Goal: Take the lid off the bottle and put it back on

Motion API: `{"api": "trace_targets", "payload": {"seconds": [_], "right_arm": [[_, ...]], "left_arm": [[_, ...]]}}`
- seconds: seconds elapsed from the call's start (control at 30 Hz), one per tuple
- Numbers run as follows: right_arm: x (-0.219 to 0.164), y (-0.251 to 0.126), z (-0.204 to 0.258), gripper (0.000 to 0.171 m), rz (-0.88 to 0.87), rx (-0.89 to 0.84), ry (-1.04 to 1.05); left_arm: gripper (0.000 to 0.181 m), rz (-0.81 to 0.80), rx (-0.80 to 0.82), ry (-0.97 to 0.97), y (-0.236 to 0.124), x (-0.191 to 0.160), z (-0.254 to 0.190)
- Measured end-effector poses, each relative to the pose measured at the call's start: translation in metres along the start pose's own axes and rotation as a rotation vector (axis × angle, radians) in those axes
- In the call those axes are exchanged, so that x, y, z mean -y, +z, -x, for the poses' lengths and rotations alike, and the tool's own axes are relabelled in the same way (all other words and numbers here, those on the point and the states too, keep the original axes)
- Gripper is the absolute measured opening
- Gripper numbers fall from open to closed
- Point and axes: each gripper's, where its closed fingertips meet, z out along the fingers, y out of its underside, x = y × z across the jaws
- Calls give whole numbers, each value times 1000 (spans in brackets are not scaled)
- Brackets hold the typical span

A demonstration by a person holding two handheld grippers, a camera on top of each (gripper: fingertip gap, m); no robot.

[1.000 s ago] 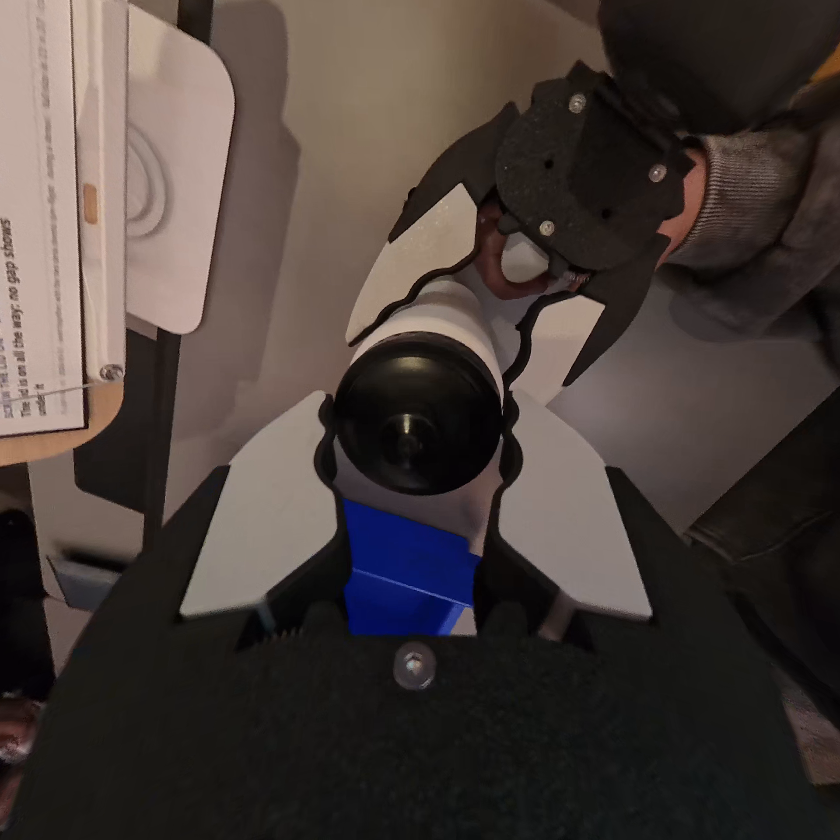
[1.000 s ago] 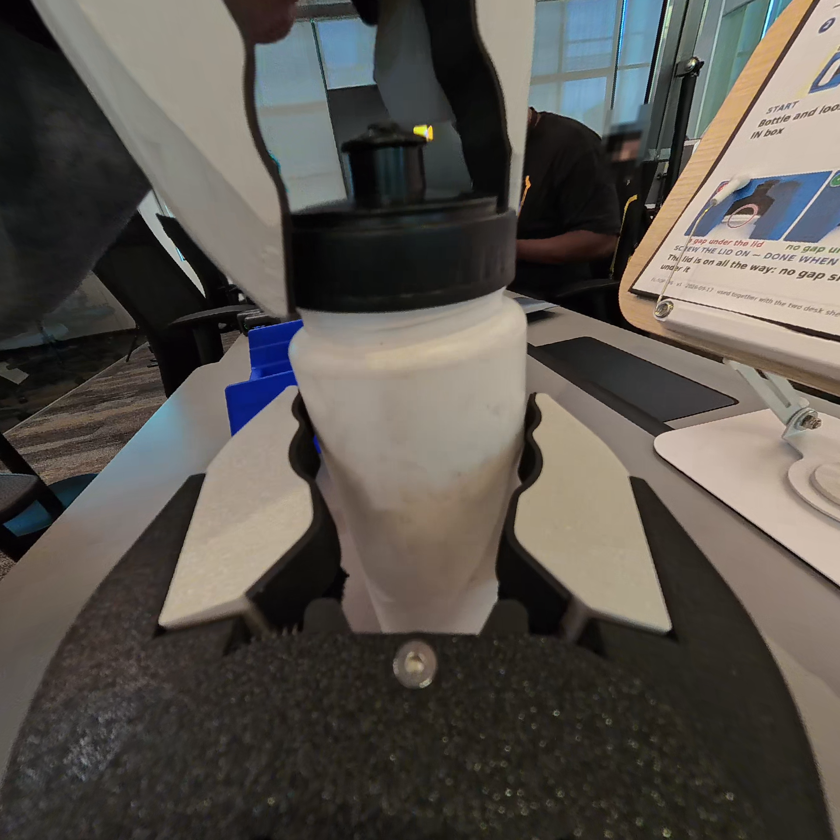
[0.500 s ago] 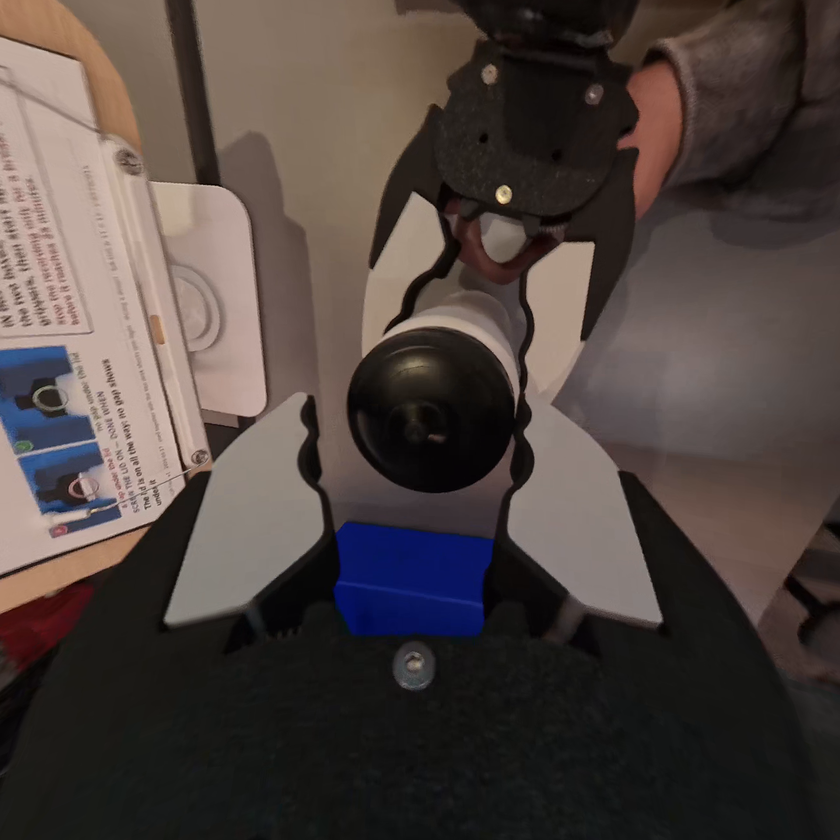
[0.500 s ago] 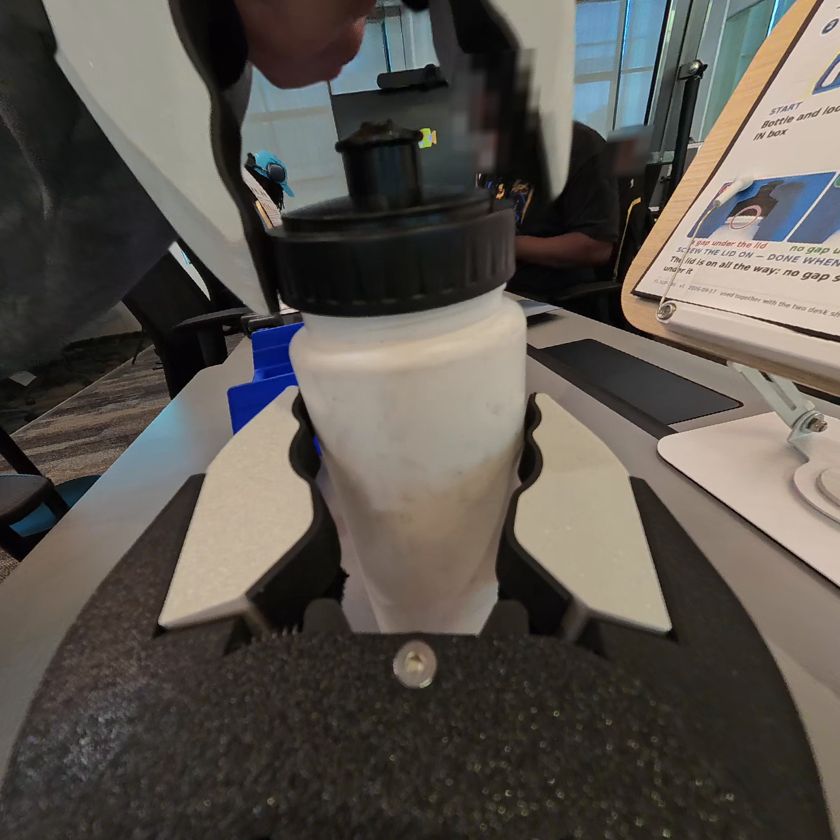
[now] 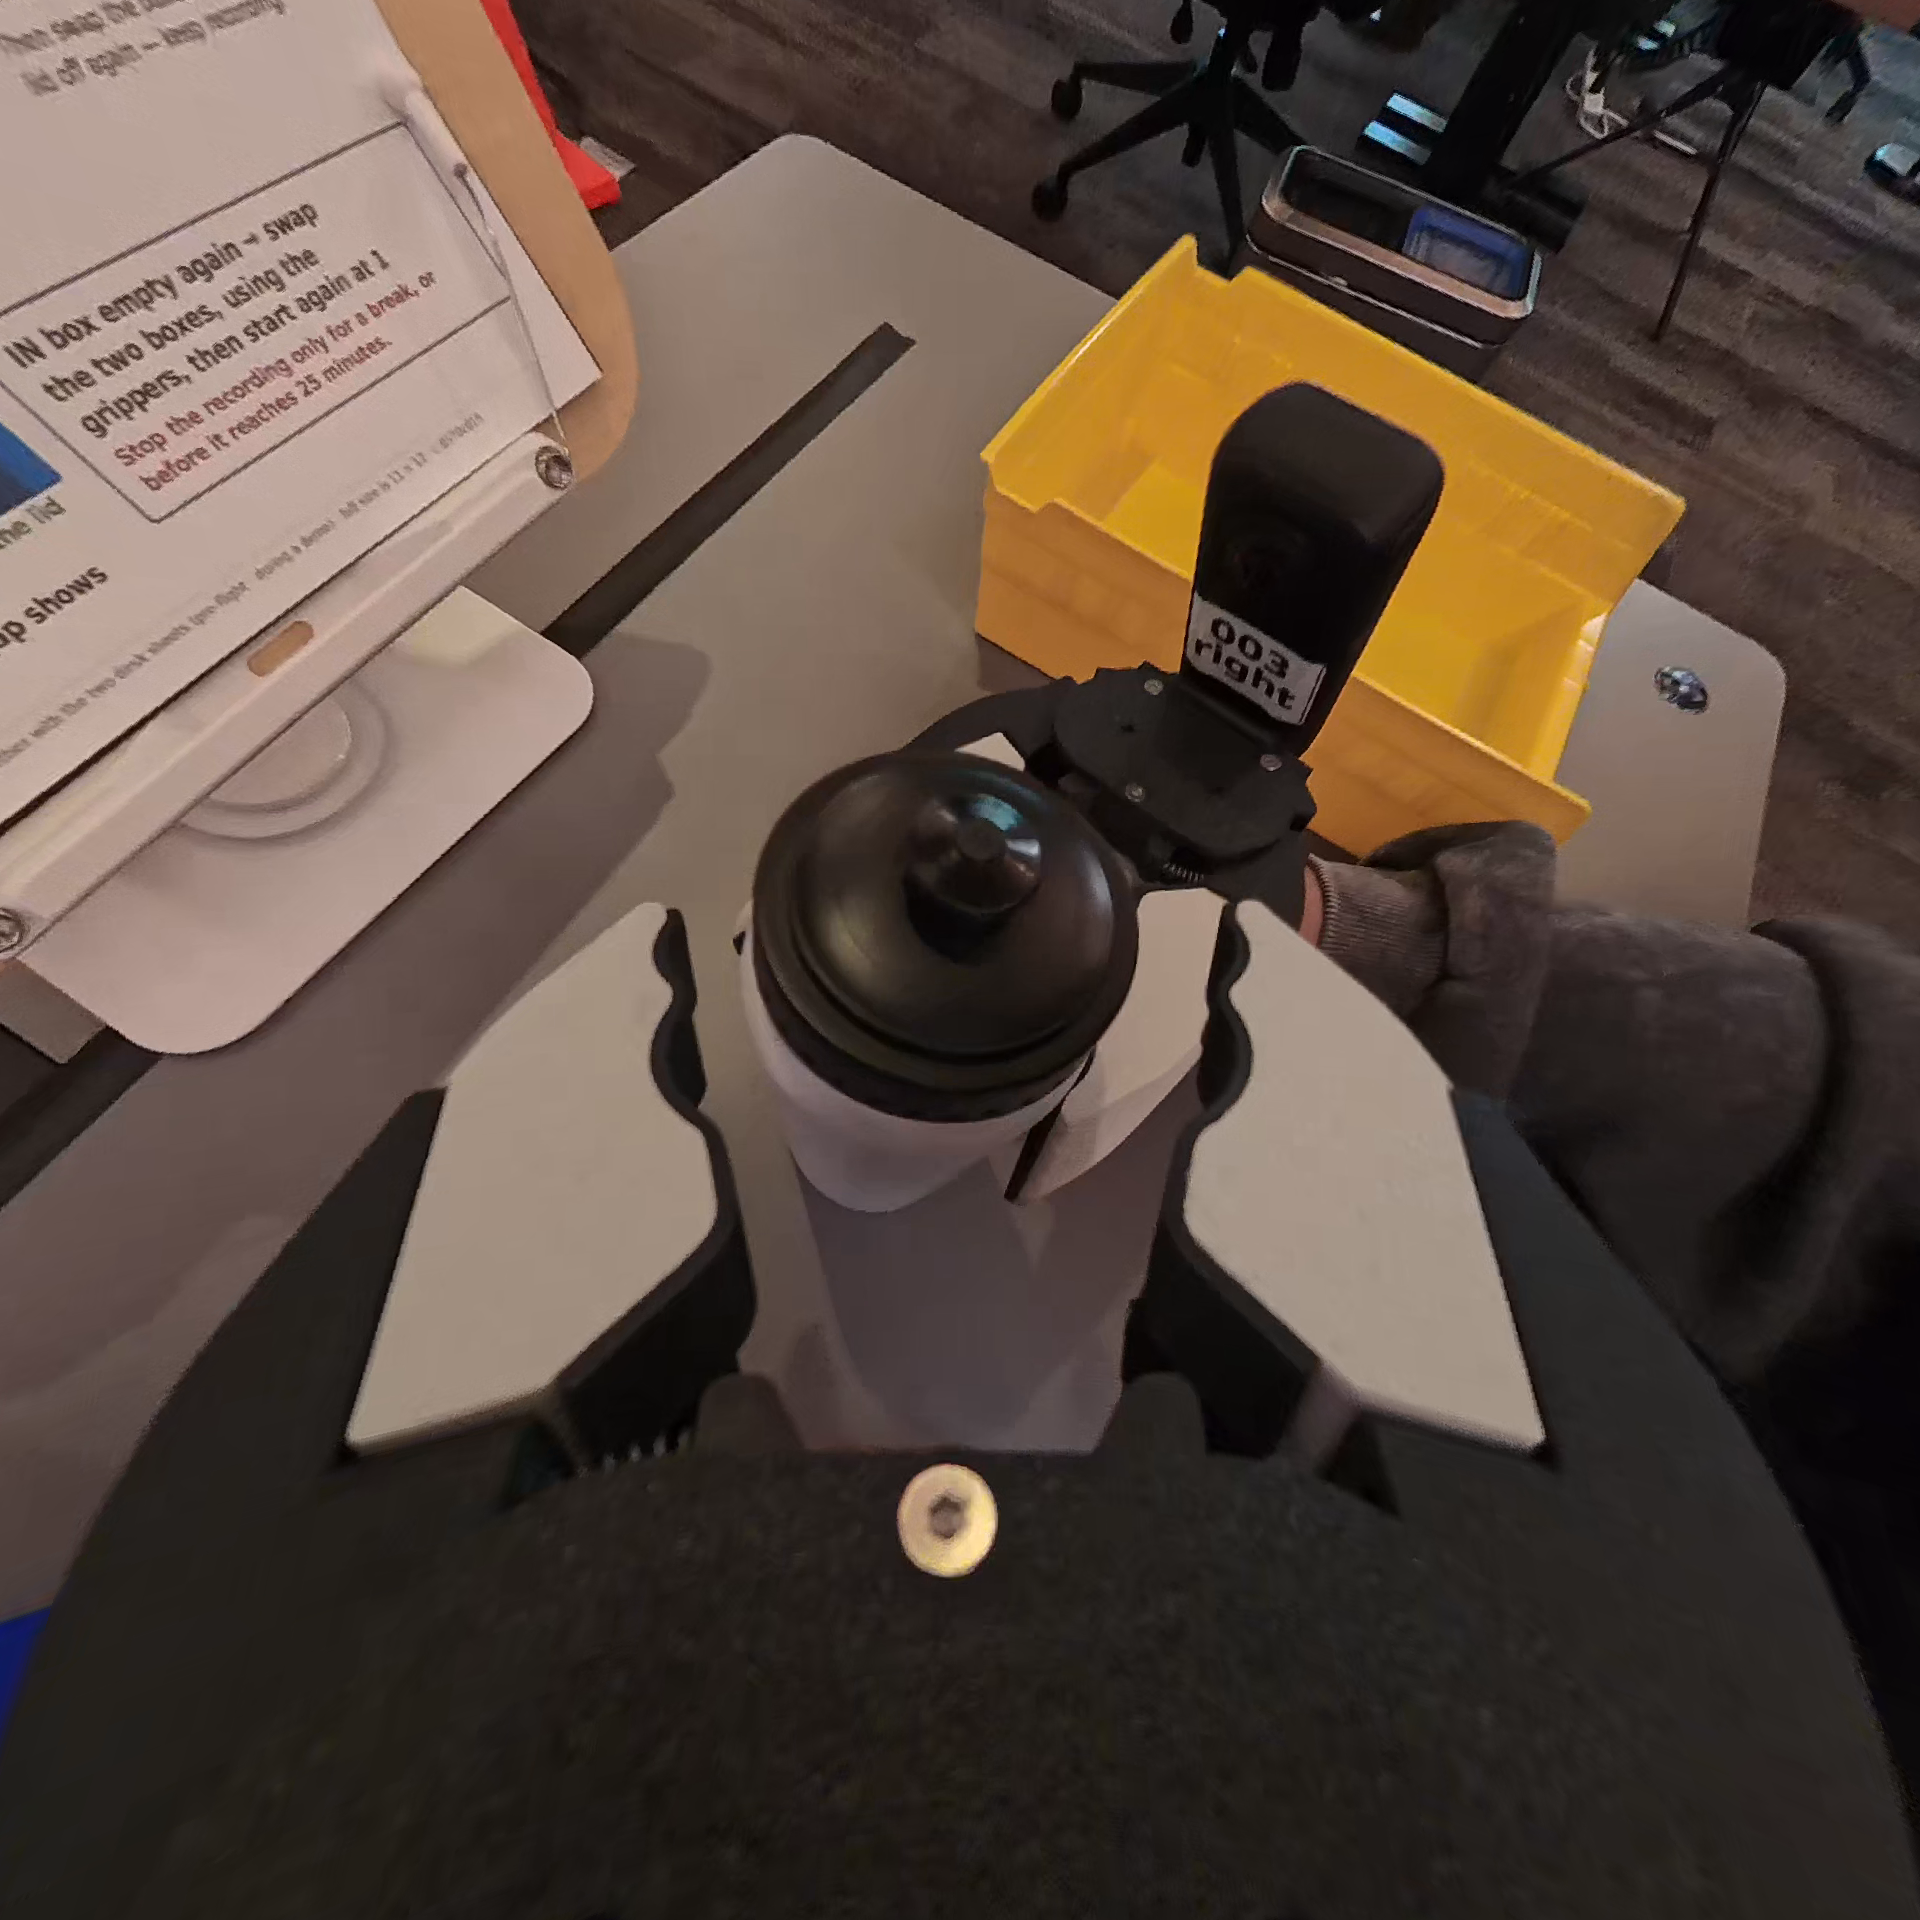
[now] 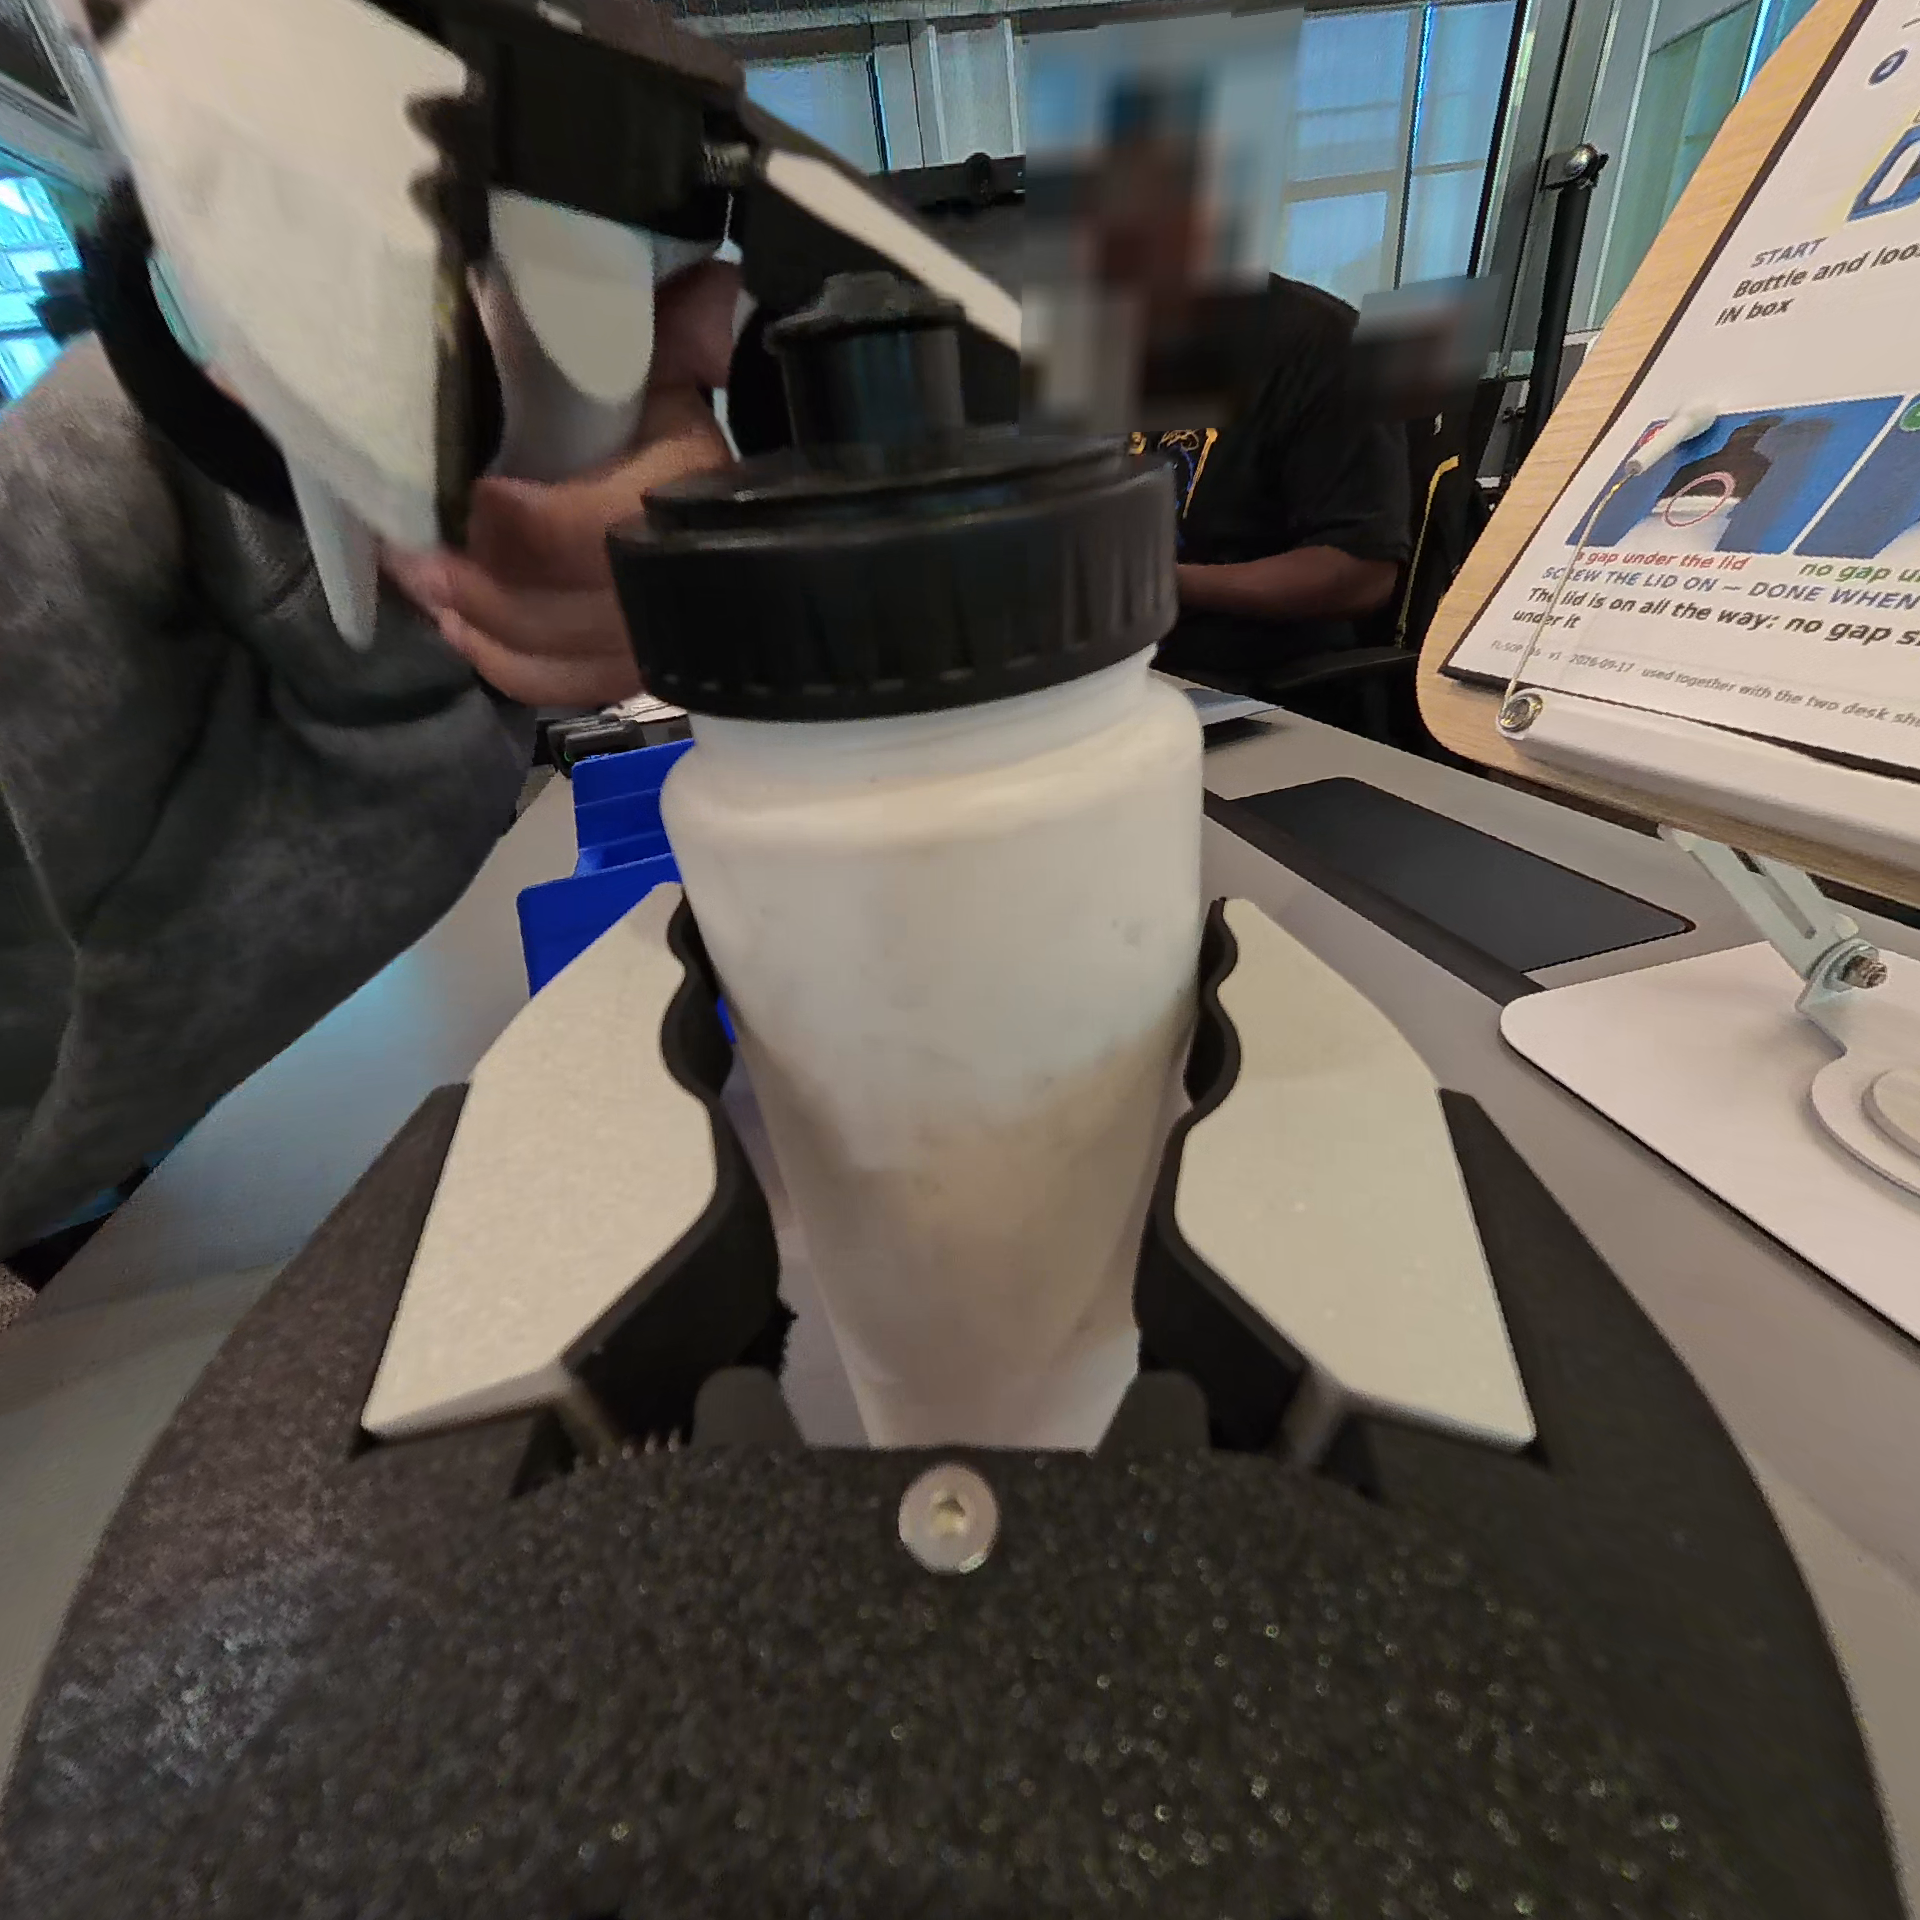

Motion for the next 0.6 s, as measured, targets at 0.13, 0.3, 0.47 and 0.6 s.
{"api": "trace_targets", "payload": {"seconds": [0.13, 0.3, 0.47, 0.6], "right_arm": [[0, 0, 0, 88, 2, 0, 0], [0, 0, 0, 88, 5, -3, -3], [0, 0, 1, 88, 6, -5, -4], [0, 0, 1, 88, 5, -1, -3]], "left_arm": [[82, 0, 38, 57, 10, -12, 4], [76, -110, 36, 2, 9, -3, 2], [76, -179, 114, -26, 10, -4, 3], [76, -197, 180, -37, 9, -7, 4]]}}
